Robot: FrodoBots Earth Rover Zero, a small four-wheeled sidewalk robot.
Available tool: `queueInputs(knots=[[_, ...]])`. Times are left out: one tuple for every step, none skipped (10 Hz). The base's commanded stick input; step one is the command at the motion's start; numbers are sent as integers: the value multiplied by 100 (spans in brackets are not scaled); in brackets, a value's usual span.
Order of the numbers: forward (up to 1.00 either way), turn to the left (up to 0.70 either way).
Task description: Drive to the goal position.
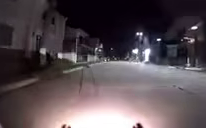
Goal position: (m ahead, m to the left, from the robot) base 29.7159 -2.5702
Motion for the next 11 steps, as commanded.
queueInputs(knots=[[85,0],[85,0],[85,0],[85,0],[85,0],[85,0],[85,0],[85,0],[85,0],[85,-24],[85,-34]])
